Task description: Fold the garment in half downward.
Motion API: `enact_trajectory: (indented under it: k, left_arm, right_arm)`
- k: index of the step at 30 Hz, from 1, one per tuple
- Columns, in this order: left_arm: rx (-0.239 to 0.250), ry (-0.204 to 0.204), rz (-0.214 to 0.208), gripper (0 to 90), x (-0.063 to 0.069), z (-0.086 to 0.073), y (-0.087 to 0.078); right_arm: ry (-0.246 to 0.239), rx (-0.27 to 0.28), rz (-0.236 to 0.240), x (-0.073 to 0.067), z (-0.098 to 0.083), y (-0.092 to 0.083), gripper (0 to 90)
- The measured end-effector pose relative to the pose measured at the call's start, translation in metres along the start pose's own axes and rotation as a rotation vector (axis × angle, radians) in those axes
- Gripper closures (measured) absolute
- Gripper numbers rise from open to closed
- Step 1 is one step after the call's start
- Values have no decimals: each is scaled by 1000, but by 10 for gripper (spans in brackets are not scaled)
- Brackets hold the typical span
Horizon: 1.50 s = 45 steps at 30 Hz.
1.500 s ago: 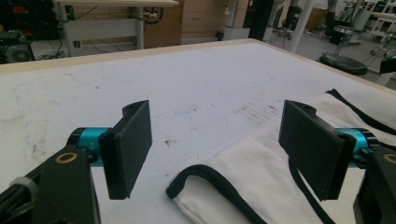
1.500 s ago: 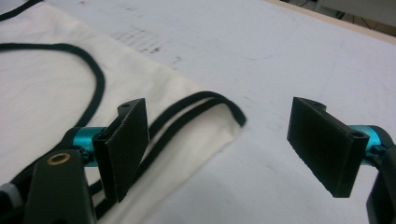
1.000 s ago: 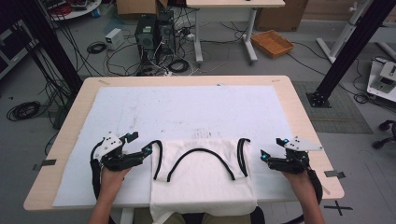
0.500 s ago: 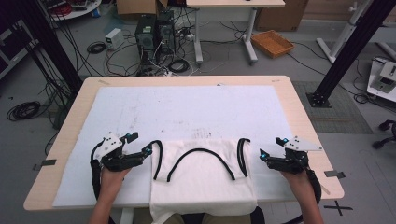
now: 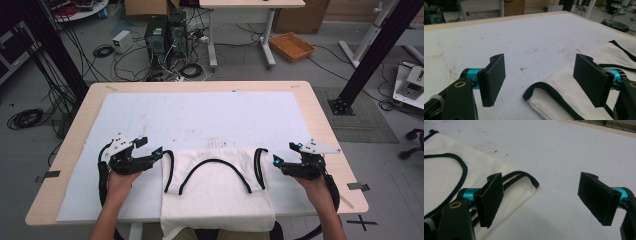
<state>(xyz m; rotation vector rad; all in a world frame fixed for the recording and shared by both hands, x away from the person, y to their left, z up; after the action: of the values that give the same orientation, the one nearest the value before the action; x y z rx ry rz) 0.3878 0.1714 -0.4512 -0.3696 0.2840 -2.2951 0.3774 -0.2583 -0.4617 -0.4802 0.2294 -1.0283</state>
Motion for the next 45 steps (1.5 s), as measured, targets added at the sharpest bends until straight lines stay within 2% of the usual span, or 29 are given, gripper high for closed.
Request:
enact_trajectory:
  k: [3,5,11,12,16,18,20,22,26,27,30,32,33,37,39,41,43,45]
  left_arm:
    - [-86,-7,-21,261,-2,-5,16]
    - [-116,-4,-37,273,0,-7,25]
    - [-225,2,-59,314,2,-19,48]
    - [-251,11,-57,316,2,-23,51]
    - [-297,27,-40,329,-2,-31,54]
    - [-329,32,-41,379,-3,-36,56]
    - [-360,49,-39,440,-3,-40,57]
    - [-366,73,-44,484,-1,-40,57]
    - [-371,96,-90,783,7,-41,55]
    - [-375,90,-88,802,8,-40,55]
    - [-340,58,-91,821,7,-36,53]
    - [-271,19,-86,825,5,-25,51]
    - [-228,-8,-85,826,4,-17,50]
    - [-125,-49,-43,828,-5,9,52]
    - [-60,-60,-19,828,-10,25,56]
    - [-19,-60,1,828,-13,38,59]
    - [22,-65,-13,827,-11,47,60]
    - [19,-61,-26,827,-8,47,59]
  right_arm:
    - [-14,-27,37,-7,13,15,211]
    - [-33,-85,69,-12,15,29,271]
    - [-58,-206,91,-20,10,65,312]
    - [-65,-226,94,-21,8,69,330]
    - [-92,-287,113,-22,-1,78,391]
    - [-111,-314,121,-22,-6,79,439]
    - [-111,-320,133,-23,-7,79,496]
    - [-128,-319,148,-24,-7,78,554]
    - [-118,-328,193,-31,-8,74,781]
    - [-131,-328,202,-32,-8,73,830]
    - [-150,-329,188,-33,-7,71,853]
    - [-173,-312,145,-29,-5,72,856]
    - [-188,-291,121,-27,-2,72,856]
    - [-199,-185,7,-9,19,74,858]
    - [-190,-143,-51,1,33,76,857]
    - [-161,-83,-99,9,49,75,857]
    - [-121,-33,-120,14,63,73,857]
    - [-111,-6,-109,12,68,70,857]
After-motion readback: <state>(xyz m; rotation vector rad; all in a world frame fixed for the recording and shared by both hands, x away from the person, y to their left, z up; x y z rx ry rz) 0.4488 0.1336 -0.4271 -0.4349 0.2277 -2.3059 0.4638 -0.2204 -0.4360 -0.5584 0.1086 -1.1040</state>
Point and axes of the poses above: each handheld gripper's, and its own axes: y roughly forward along the jaws, z roughly out of its top, x roughly to its right, the point moved 9 cm from there along y, roughly forward along the jaws, and after that the axes turned 6 degrees about -z, right-handed, at the moved point
